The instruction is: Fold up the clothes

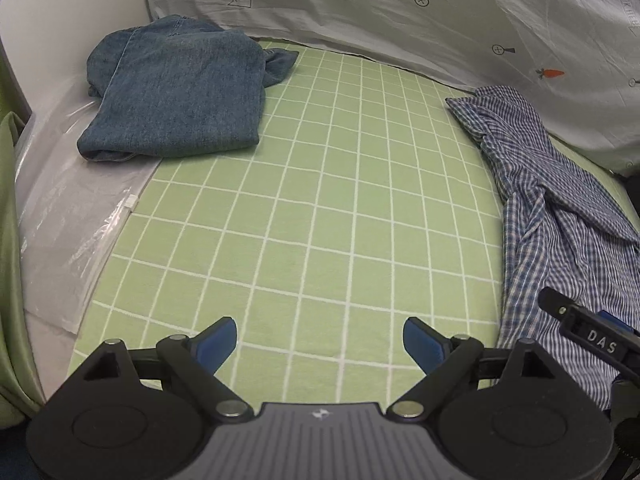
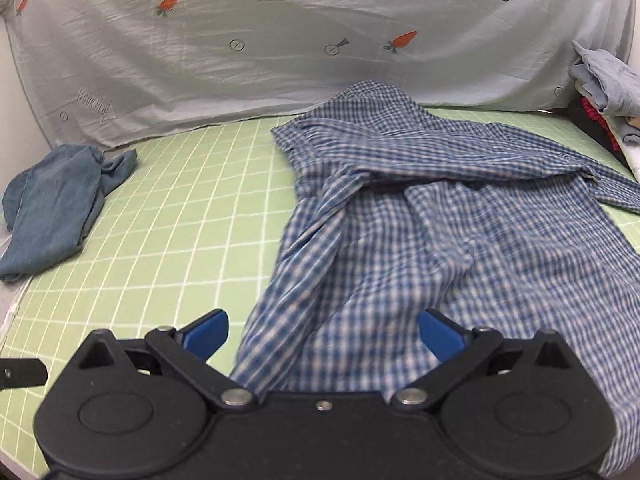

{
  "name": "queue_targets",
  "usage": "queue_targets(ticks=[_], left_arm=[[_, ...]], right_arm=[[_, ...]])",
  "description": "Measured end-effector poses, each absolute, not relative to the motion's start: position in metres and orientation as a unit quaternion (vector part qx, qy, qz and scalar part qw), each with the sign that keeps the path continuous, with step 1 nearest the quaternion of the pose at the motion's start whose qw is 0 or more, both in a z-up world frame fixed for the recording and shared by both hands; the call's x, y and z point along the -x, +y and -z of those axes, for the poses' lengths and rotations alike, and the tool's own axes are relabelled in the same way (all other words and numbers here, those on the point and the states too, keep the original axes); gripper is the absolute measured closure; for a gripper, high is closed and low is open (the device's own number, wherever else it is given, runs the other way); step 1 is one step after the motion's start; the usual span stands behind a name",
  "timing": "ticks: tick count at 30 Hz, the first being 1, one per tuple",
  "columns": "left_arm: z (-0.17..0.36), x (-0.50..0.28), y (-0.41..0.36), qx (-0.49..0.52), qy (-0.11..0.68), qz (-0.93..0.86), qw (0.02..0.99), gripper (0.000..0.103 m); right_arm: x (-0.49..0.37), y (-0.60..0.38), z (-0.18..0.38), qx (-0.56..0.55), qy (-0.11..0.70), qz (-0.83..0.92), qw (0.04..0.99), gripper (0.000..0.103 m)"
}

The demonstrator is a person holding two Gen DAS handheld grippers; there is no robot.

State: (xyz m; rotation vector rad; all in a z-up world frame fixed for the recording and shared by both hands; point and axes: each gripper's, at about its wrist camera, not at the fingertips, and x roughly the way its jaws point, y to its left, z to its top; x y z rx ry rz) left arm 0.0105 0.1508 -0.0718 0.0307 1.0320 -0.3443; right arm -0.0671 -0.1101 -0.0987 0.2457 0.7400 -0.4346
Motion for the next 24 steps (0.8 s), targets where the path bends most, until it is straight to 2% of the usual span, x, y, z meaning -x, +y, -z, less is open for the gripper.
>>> queue_targets(ticks=[5, 8, 10, 11, 13, 15, 20, 24], left_arm=[[0.072, -0.007, 0.181, -0.025, 0.495, 0.182, 0.849, 0.013], [0.073, -0.005, 0.195, -0.026, 0.496, 0.187, 0.847, 0.013], [0.073, -0.004, 0.201, -0.026, 0.497, 0.186, 0.847, 0.013], [0.073, -0.003, 0.203, -0.023, 0.498, 0.188, 0.846, 0.013], [0.072, -0.002, 0.207, -0.019, 0.5, 0.191, 0.844, 0.013], [0.072, -0.001, 0.207, -0.017, 0.499, 0.197, 0.844, 0.013], [0.071, -0.001, 0.195, -0.012, 0.496, 0.213, 0.842, 0.013], [0.072, 0.002, 0.176, -0.017, 0.497, 0.236, 0.835, 0.013]], right_arm=[[0.07, -0.075, 0.117, -0.12, 0.388, 0.21, 0.889, 0.019], [0.075, -0.065, 0.127, -0.126, 0.399, 0.222, 0.881, 0.036], [0.08, -0.064, 0.13, -0.136, 0.401, 0.222, 0.878, 0.058], [0.082, -0.064, 0.132, -0.142, 0.402, 0.221, 0.877, 0.062], [0.088, -0.069, 0.13, -0.162, 0.393, 0.202, 0.882, 0.082], [0.095, -0.076, 0.124, -0.177, 0.381, 0.185, 0.888, 0.097], [0.126, -0.106, 0.104, -0.235, 0.333, 0.162, 0.899, 0.099], [0.158, -0.15, 0.095, -0.264, 0.307, 0.208, 0.89, 0.099]])
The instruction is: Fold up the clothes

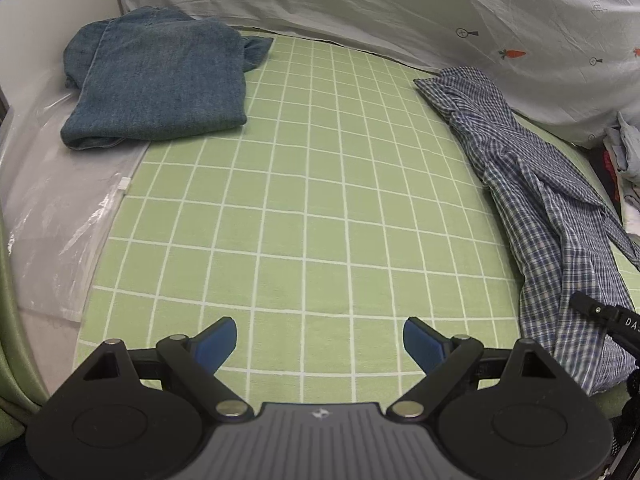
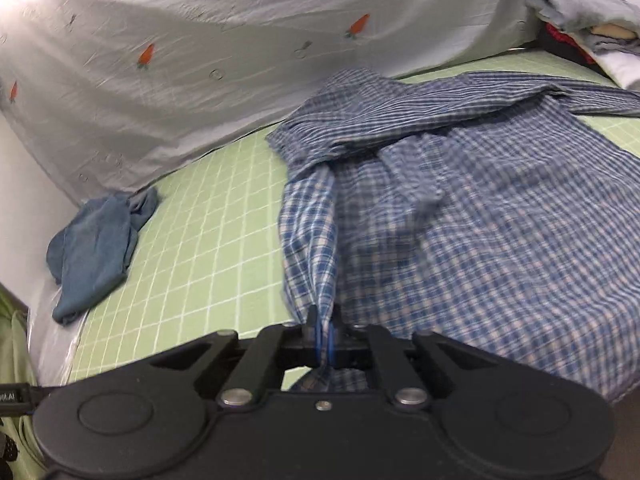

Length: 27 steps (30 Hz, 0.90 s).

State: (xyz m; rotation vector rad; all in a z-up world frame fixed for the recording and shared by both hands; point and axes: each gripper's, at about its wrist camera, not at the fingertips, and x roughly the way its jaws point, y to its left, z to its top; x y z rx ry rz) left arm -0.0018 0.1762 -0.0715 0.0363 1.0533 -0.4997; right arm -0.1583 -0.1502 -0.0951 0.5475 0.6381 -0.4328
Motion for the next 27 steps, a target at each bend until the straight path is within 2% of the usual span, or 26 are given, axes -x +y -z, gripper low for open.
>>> queue_targets(ticks=[2, 3, 4, 7, 10, 12, 13, 15, 21, 27], left_arm=[[0.07, 0.005, 0.165, -0.028, 0.494, 0.249, 0.832, 0.013], [0.07, 0.006, 0.16, -0.033, 0.493, 0.254, 0.832, 0.013], [0.069, 0.008, 0.155, -0.038, 0.491, 0.259, 0.831, 0.013], [0.068, 0.01, 0.143, -0.047, 0.489, 0.264, 0.83, 0.013], [0.068, 0.011, 0.134, -0.046, 0.492, 0.257, 0.83, 0.013], [0.068, 0.009, 0.126, -0.041, 0.497, 0.252, 0.83, 0.012], [0.068, 0.009, 0.122, -0.039, 0.499, 0.251, 0.829, 0.012], [0.068, 0.01, 0.114, -0.038, 0.501, 0.251, 0.827, 0.012], [0.064, 0.019, 0.087, -0.058, 0.493, 0.27, 0.825, 0.012], [0.067, 0.022, 0.075, -0.078, 0.487, 0.283, 0.822, 0.012]], right_arm=[[0.171, -0.176, 0.098, -0.258, 0.31, 0.248, 0.881, 0.098], [0.177, -0.189, 0.1, -0.254, 0.312, 0.268, 0.875, 0.092], [0.18, -0.199, 0.104, -0.243, 0.324, 0.29, 0.867, 0.081], [0.187, -0.218, 0.111, -0.224, 0.351, 0.333, 0.846, 0.068], [0.195, -0.216, 0.108, -0.23, 0.333, 0.33, 0.853, 0.055], [0.19, -0.206, 0.108, -0.221, 0.334, 0.312, 0.862, 0.05], [0.186, -0.199, 0.109, -0.209, 0.341, 0.301, 0.866, 0.042], [0.171, -0.183, 0.113, -0.167, 0.366, 0.282, 0.871, 0.032], [0.149, -0.168, 0.132, -0.067, 0.421, 0.3, 0.853, 0.031], [0.176, -0.22, 0.126, -0.096, 0.395, 0.378, 0.832, 0.03]])
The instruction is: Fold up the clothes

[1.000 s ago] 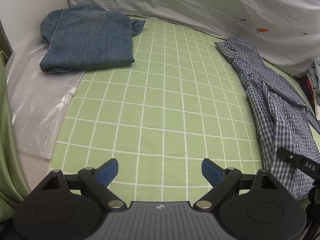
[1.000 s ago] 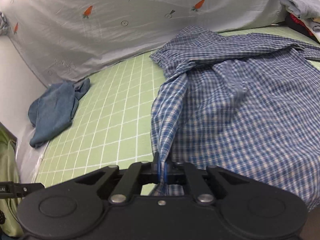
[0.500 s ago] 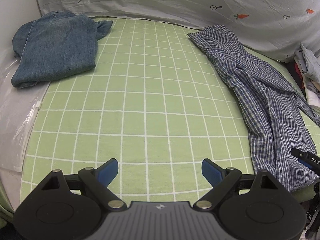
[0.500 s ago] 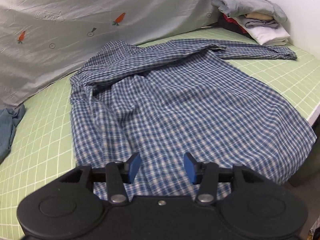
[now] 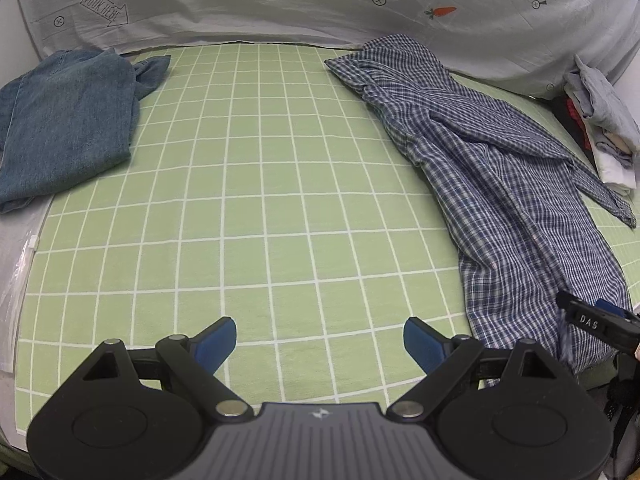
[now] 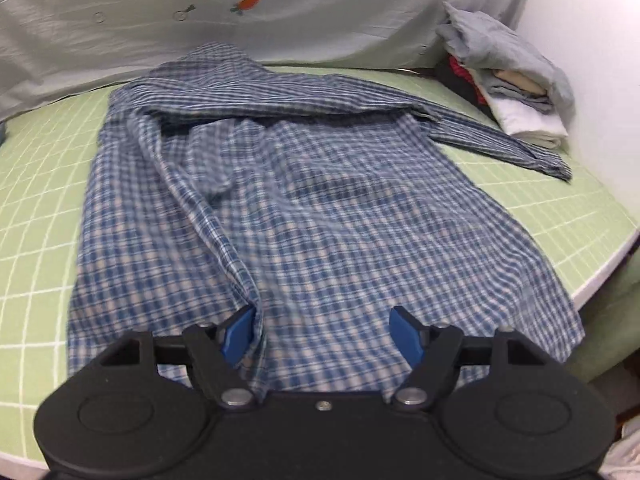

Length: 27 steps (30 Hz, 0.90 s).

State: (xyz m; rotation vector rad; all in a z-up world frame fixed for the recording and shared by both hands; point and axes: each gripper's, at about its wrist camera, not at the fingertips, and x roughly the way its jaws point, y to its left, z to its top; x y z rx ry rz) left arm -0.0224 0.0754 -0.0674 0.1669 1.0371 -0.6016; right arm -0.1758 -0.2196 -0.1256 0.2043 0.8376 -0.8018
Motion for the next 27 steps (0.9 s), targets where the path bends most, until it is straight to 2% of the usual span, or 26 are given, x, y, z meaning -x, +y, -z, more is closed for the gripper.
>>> queue_targets(ticks=[5, 6, 9, 13, 16, 27], left_arm=[[0.067, 0.019, 0.058, -0.07, 0.49, 0.269, 0.826, 0.012], [0.065, 0.019, 0.053, -0.067, 0.489, 0.265, 0.828, 0.012], [0.058, 0.017, 0.034, -0.05, 0.489, 0.249, 0.835, 0.012], [0.057, 0.018, 0.006, -0.041, 0.484, 0.232, 0.843, 0.011], [0.064, 0.015, -0.018, -0.035, 0.496, 0.219, 0.84, 0.011], [0.082, -0.019, -0.074, -0.005, 0.52, 0.151, 0.841, 0.011]], right_arm=[[0.18, -0.23, 0.116, -0.105, 0.385, 0.37, 0.839, 0.029], [0.177, -0.227, 0.115, -0.101, 0.384, 0.347, 0.85, 0.026], [0.166, -0.228, 0.118, -0.097, 0.412, 0.279, 0.862, 0.024], [0.172, -0.245, 0.127, -0.036, 0.452, 0.261, 0.852, 0.024], [0.182, -0.278, 0.125, -0.069, 0.45, 0.253, 0.854, 0.021], [0.186, -0.404, 0.112, -0.148, 0.402, 0.295, 0.854, 0.021]])
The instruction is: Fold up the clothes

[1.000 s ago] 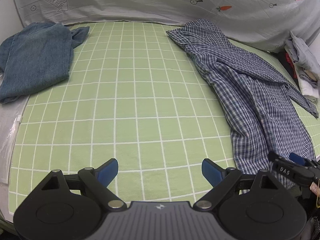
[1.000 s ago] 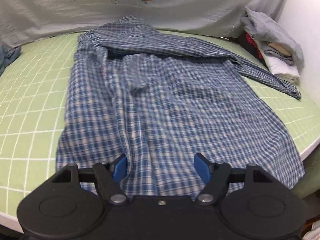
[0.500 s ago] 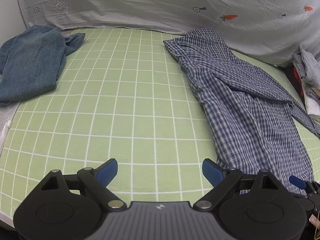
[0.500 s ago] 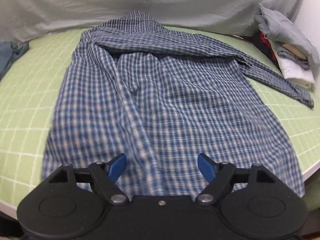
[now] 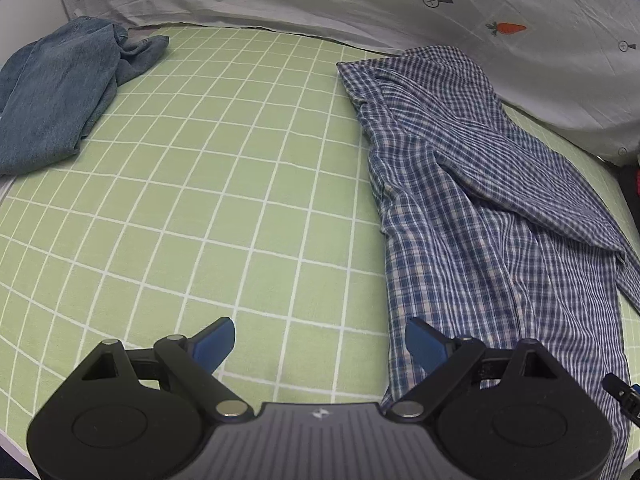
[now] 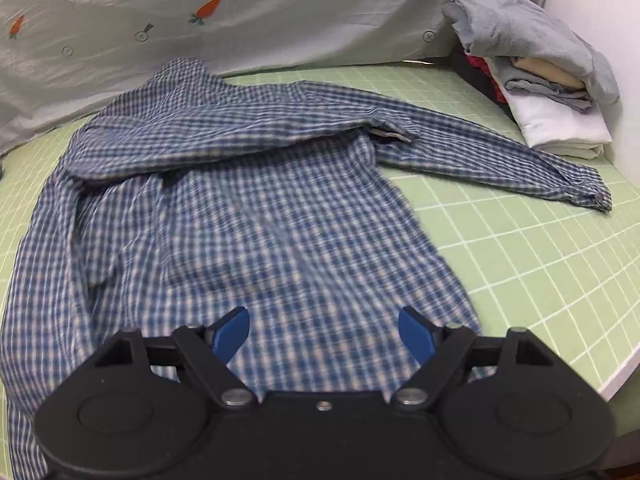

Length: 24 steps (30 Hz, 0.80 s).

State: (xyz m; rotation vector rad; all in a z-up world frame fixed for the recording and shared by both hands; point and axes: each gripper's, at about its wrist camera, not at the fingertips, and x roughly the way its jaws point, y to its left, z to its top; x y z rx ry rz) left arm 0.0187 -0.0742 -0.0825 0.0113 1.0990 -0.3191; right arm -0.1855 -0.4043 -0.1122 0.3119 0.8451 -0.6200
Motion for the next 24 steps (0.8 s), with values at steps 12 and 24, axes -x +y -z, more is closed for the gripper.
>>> queue_targets(ticks=[12, 24], left_arm=[[0.092, -0.125, -0.105, 0.011, 0.511, 0.091, 0.855, 0.011], [0.101, -0.258, -0.166, 0.019, 0.485, 0.117, 0.867, 0.012]], right_arm=[[0.13, -0.559, 0.109, -0.243, 0.313, 0.354, 0.847, 0.018], [0.044, -0.631, 0.147, -0.25, 0.363, 0.382, 0.813, 0.017]])
